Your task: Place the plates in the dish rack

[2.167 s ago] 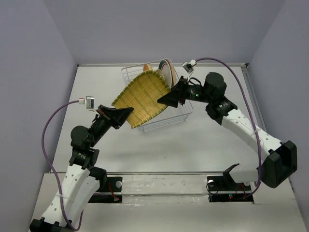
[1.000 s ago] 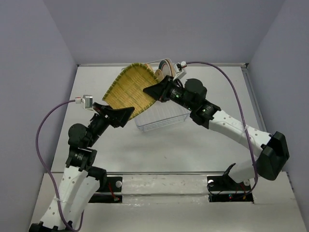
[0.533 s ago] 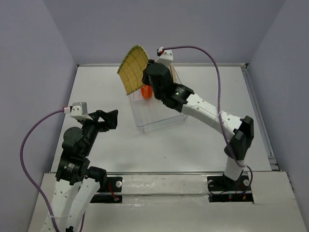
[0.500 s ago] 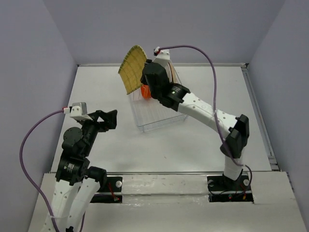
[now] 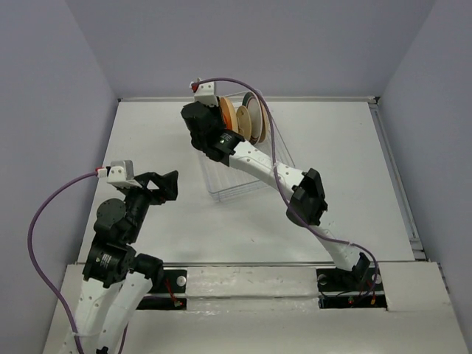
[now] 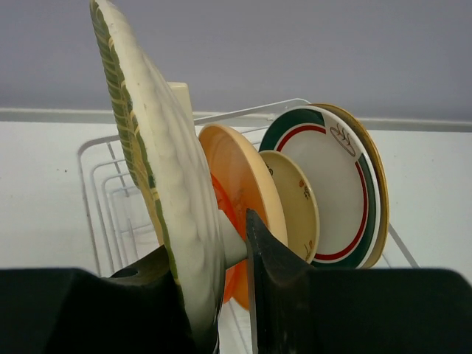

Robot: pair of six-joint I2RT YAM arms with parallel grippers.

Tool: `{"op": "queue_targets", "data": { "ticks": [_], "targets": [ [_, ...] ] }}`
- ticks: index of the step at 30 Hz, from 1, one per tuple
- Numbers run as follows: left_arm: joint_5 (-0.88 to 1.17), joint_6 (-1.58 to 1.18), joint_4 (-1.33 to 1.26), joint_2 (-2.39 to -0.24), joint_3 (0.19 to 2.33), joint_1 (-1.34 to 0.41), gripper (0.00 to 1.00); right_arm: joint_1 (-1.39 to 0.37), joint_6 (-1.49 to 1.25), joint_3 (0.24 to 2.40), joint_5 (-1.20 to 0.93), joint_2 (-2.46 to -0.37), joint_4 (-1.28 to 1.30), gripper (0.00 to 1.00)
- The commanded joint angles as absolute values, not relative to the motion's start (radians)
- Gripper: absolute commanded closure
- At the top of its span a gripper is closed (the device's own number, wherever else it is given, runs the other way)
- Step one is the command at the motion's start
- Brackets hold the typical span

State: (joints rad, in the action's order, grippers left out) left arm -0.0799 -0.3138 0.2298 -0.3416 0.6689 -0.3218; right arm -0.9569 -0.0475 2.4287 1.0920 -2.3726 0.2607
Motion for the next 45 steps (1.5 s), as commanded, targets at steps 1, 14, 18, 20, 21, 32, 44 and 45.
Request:
{"op": "queue_targets", "data": {
  "ticks": [1,14,18,20,21,32,44,45],
  "targets": [
    [-0.086,-0.296,0.196,-0.324,0.658,-0.333,0.01,-0.962,0.075,2.517,1.170,-2.390,0.091,0.93],
    [-0.090,-0.301,0.196,-0.319,0.658,-0.342,0.01,-0.962,-0.014,2.482,1.083,-2.437,0.092,0.93],
    [-0.089,-0.302,0.198,-0.321,0.658,-0.342,0.01,-0.953,-0.051,2.506,1.071,-2.474,0.113,0.93],
    [-0.087,-0.299,0.196,-0.324,0.657,-0.342,0.01,-0.953,-0.063,2.502,1.069,-2.483,0.117,0.93],
    [-0.086,-0.301,0.196,-0.324,0.657,-0.342,0.01,-0.953,-0.067,2.494,1.066,-2.485,0.118,0.93],
    [-0.080,-0.296,0.195,-0.331,0.657,-0.344,0.01,-0.943,-0.181,2.401,1.045,-2.487,0.137,0.93],
    [-0.078,-0.295,0.195,-0.344,0.655,-0.342,0.01,-0.934,-0.245,2.327,0.983,-2.418,0.150,0.49],
    [-0.077,-0.296,0.195,-0.348,0.655,-0.342,0.01,-0.934,-0.247,2.324,0.973,-2.398,0.152,0.46]
  ]
}}
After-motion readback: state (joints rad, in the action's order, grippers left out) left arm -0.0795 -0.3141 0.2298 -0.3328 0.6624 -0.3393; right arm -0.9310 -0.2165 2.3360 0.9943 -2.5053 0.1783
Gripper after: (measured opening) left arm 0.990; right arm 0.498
